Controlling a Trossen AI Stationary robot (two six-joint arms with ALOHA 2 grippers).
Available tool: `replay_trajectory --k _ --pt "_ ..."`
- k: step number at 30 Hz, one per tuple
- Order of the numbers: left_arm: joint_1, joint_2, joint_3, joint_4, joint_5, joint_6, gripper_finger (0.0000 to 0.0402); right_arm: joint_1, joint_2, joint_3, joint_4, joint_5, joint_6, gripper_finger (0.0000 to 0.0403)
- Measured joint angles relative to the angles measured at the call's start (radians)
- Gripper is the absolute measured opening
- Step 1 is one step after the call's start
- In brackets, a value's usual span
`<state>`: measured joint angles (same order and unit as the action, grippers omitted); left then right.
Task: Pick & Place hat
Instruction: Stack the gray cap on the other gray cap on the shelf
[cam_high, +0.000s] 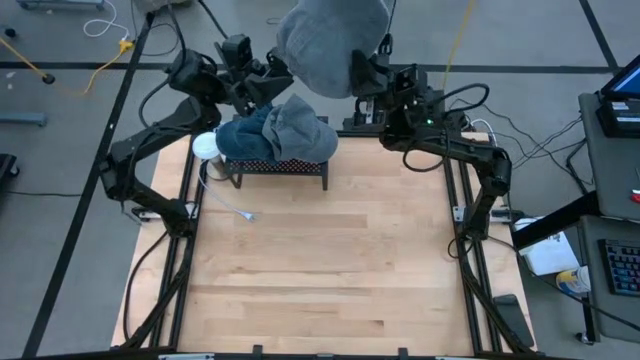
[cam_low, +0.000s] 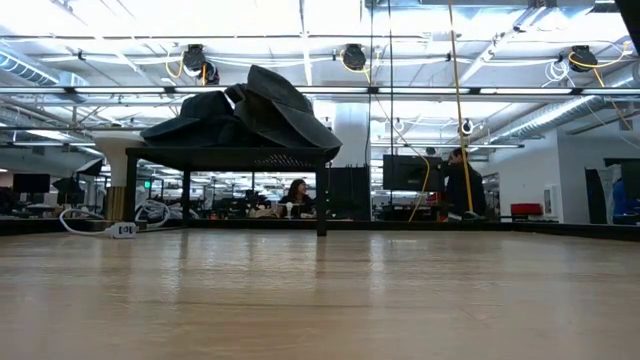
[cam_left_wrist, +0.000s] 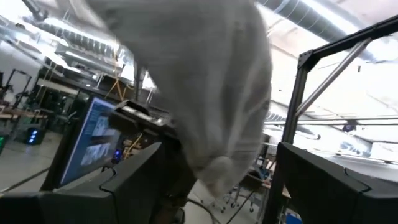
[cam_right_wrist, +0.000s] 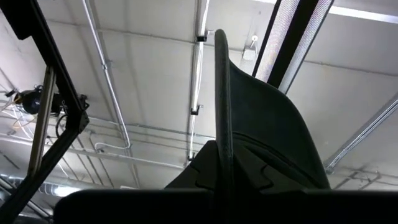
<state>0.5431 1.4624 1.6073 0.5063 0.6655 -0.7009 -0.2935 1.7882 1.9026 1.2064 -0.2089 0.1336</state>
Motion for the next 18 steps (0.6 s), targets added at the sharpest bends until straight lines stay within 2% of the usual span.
replay_trajectory --k 3,6,18 --pt "-0.004 0.000 0.000 0.039 0.003 -0.026 0.0313 0.000 -0.001 0.000 -0.009 0.001 0.012 0.0009" --pt "-0.008 -0.002 0.000 0.055 0.005 -0.053 0.0285 0.000 -0.002 0.000 -0.009 0.002 0.012 0.0009" --pt "0.000 -0.001 0.000 0.037 0.015 -0.089 0.0083 0.000 -0.002 0.000 -0.007 0.002 0.041 0.0009"
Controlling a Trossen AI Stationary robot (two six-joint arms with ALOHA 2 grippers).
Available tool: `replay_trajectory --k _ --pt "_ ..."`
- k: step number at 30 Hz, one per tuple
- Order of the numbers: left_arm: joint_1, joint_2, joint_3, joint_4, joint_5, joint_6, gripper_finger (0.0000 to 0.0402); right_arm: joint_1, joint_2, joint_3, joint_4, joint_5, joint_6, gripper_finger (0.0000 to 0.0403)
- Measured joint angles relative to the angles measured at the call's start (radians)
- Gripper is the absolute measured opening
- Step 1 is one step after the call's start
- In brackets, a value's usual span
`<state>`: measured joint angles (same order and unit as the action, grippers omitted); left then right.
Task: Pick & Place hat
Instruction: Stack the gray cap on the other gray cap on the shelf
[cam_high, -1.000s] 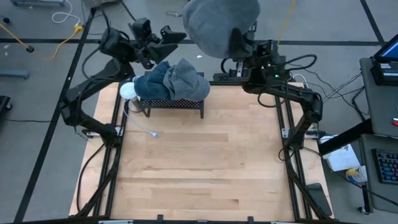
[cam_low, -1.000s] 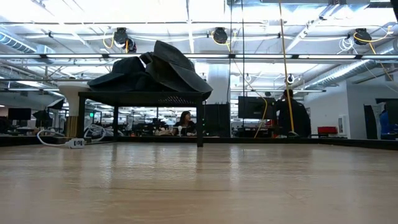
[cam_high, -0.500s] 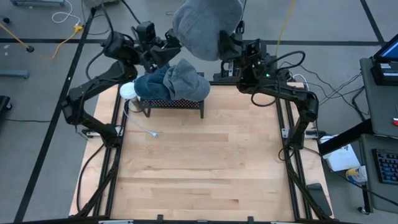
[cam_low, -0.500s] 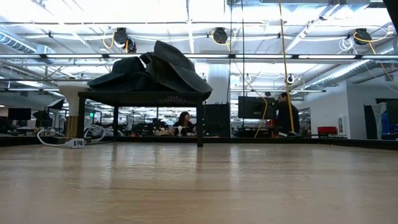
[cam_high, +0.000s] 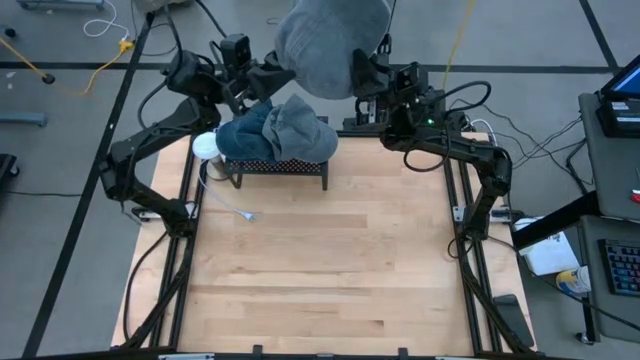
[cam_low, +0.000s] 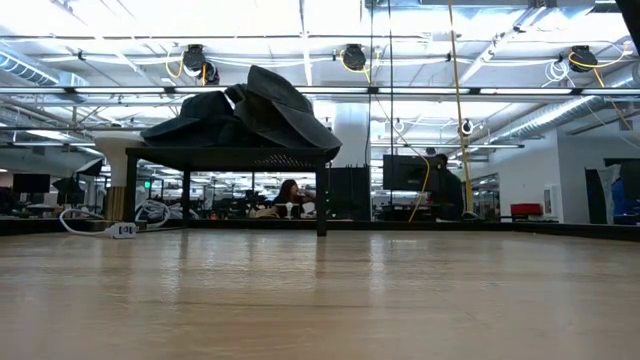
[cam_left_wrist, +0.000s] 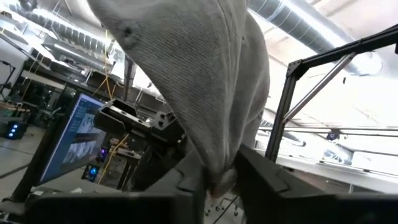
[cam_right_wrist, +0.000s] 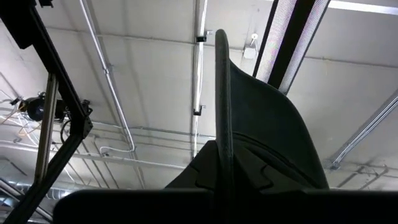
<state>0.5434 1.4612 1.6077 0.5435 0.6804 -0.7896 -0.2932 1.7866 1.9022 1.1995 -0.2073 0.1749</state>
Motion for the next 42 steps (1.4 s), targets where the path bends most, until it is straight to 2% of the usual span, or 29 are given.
replay_trajectory --k 3,7,13,17,21,23,28,34,39,42 --pt "0.012 -0.002 0.000 0.000 0.000 -0.027 0.0040 0.000 0.000 0.000 -0.001 0.000 0.001 0.0012" --pt "0.029 -0.004 0.000 0.008 0.001 -0.087 0.0039 0.002 0.000 -0.004 -0.021 -0.011 0.004 0.0038" --pt "0.079 -0.024 0.000 0.008 0.065 -0.194 0.0039 0.006 -0.034 -0.054 -0.117 -0.158 0.052 0.0119" --pt "0.136 -0.049 0.000 0.010 0.111 -0.263 0.0039 0.002 -0.151 -0.138 -0.415 -0.164 0.086 0.0178" --pt "0.210 -0.067 0.001 0.008 0.181 -0.375 0.0039 0.012 -0.306 -0.243 -0.808 -0.163 -0.030 0.0220" --pt "0.235 -0.069 0.001 0.008 0.223 -0.421 0.0039 0.022 -0.388 -0.303 -0.942 -0.160 -0.090 0.0233" --pt "0.283 -0.069 0.001 0.006 0.314 -0.521 0.0039 0.034 -0.600 -0.464 -1.099 -0.161 -0.113 0.0244" --pt "0.311 -0.068 0.001 -0.023 0.418 -0.549 0.0039 0.034 -0.819 -0.620 -1.121 -0.156 -0.087 0.0238" --pt "0.326 -0.067 0.000 -0.127 0.466 -0.551 0.0039 0.034 -0.929 -0.681 -1.119 -0.151 -0.082 0.0229" --pt "0.343 -0.067 0.000 -0.151 0.465 -0.549 0.0039 0.034 -0.960 -0.700 -1.117 -0.103 -0.082 0.0225"
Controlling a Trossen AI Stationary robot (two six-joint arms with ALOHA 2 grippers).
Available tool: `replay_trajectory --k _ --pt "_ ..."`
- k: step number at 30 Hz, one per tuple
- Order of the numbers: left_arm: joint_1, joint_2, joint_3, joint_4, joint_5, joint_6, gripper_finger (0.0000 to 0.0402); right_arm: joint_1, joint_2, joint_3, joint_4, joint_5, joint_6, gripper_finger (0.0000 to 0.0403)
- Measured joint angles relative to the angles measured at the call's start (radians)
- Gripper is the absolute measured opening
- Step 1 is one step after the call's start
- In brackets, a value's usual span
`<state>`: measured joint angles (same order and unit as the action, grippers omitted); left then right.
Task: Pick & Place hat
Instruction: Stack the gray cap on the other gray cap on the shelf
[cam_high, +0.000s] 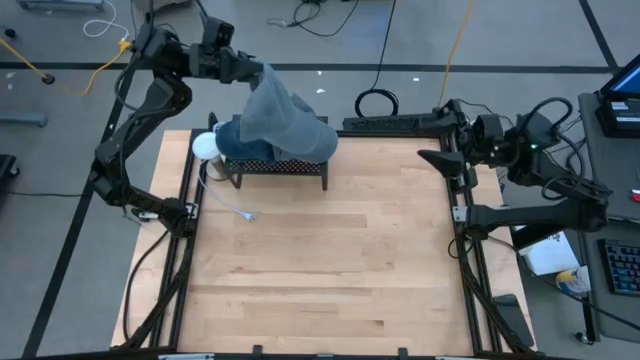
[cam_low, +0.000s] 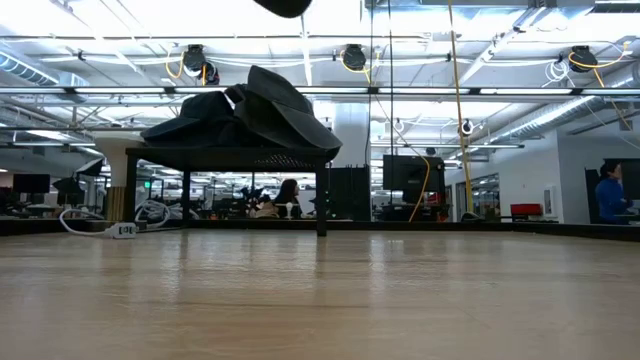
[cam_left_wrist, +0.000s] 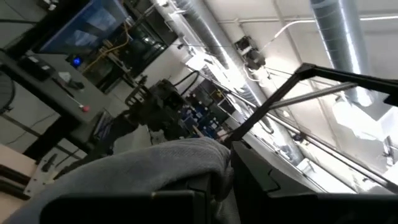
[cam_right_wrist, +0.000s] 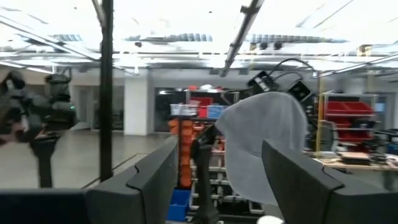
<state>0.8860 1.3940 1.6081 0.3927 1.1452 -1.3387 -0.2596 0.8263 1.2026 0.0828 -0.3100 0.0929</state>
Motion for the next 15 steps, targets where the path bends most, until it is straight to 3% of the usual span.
replay_trajectory --k 7,15 --pt "0.014 0.054 0.014 -0.033 0.019 0.032 0.0039 0.000 -0.008 -0.009 0.003 0.019 -0.008 0.0222" --pt "0.006 0.243 0.258 -0.055 0.099 0.152 0.0039 0.000 -0.004 -0.009 -0.008 0.017 -0.026 0.0222"
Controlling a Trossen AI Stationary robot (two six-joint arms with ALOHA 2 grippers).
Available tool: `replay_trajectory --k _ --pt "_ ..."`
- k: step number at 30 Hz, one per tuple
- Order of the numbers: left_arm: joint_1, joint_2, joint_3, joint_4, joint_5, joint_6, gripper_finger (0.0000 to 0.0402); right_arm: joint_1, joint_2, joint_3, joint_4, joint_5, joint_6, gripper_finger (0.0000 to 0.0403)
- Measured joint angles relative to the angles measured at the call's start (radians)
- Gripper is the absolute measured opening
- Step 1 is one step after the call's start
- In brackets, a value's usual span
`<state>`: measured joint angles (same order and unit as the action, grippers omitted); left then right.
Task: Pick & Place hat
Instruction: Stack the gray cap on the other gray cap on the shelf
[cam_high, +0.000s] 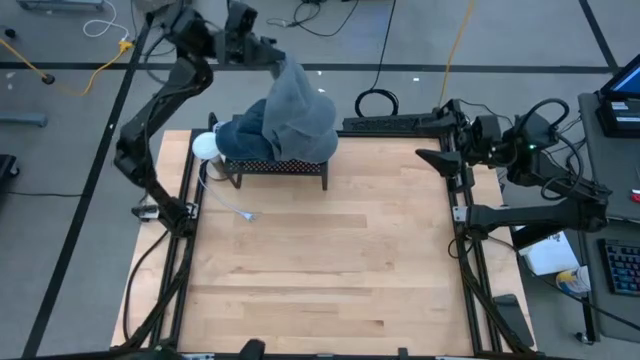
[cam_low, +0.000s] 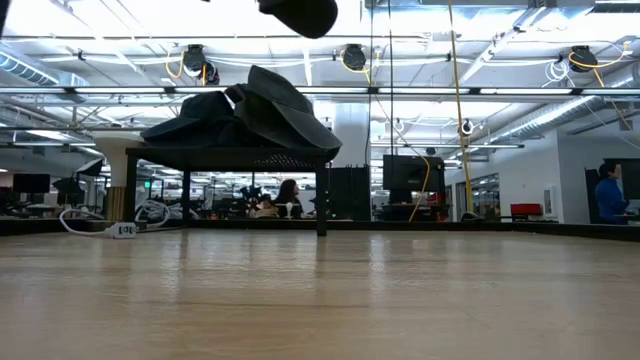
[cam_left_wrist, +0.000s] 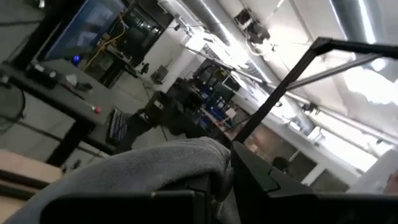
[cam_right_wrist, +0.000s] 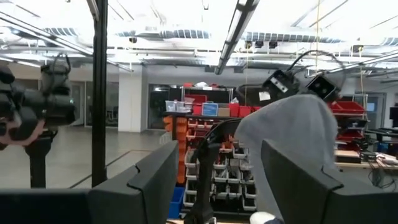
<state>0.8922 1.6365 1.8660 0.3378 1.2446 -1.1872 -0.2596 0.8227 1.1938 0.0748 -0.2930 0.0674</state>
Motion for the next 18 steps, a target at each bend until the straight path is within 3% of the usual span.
replay_trajectory --k 7,18 --pt "0.001 0.103 0.203 -0.287 0.004 0.331 0.0039 0.000 0.000 0.000 0.000 -0.055 -0.005 0.0222" --pt "0.030 0.107 0.219 -0.734 -0.114 0.972 0.0039 0.000 0.000 0.000 -0.007 -0.057 -0.035 0.0222"
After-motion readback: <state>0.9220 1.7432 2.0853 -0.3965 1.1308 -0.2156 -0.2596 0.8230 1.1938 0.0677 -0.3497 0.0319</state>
